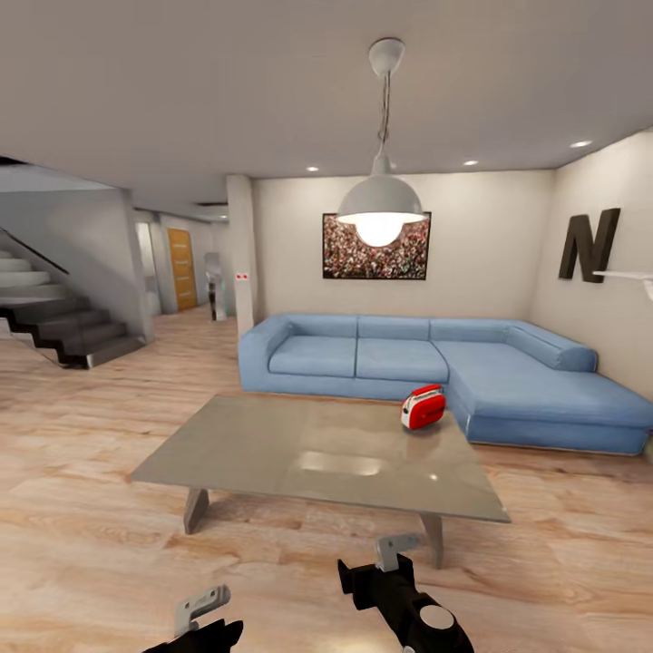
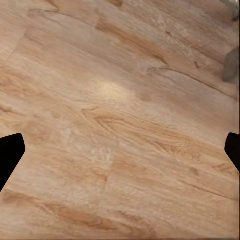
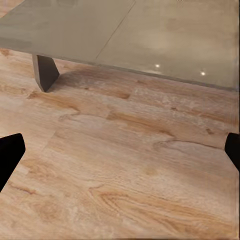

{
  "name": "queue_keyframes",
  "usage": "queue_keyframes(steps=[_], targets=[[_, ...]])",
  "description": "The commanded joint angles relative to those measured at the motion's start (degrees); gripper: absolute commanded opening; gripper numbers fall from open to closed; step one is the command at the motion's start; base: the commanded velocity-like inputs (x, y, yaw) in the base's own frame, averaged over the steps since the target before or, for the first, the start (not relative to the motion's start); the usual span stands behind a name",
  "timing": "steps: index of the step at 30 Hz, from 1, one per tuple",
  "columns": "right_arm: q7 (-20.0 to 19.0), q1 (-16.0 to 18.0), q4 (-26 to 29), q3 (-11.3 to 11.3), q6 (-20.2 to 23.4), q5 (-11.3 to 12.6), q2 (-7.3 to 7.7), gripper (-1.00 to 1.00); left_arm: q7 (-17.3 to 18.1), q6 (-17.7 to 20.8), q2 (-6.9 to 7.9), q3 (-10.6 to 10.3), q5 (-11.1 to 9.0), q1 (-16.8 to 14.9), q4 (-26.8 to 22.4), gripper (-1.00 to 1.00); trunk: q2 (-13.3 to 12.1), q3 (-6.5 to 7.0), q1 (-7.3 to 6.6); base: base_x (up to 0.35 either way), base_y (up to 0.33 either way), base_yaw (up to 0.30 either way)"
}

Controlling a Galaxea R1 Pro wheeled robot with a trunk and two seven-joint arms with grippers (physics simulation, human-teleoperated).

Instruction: Turn on the radio receiver that's on the table in the living room.

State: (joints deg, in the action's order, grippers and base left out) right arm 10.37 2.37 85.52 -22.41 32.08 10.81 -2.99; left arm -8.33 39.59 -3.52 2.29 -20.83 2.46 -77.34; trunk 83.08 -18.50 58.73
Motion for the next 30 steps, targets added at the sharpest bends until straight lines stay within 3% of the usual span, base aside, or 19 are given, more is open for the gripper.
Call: queue_keyframes(steps=[1, 30], targets=[[0.0, 0.0, 0.0, 0.0, 0.0, 0.0, 0.0, 1.0, 0.0, 0.0, -0.03, 0.0, 0.0, 0.0, 0.0, 1.0, 0.0, 0.06, 0.0, 0.045, -0.332, -0.267], [0.0, 0.0, 0.0, -0.1, 0.1, 0.1, 0.0, 1.0, 0.0, 0.0, -0.09, -0.2, 0.0, 0.0, 0.1, 1.0, 0.0, 1.91, 0.0, 0.086, -0.332, -0.258]])
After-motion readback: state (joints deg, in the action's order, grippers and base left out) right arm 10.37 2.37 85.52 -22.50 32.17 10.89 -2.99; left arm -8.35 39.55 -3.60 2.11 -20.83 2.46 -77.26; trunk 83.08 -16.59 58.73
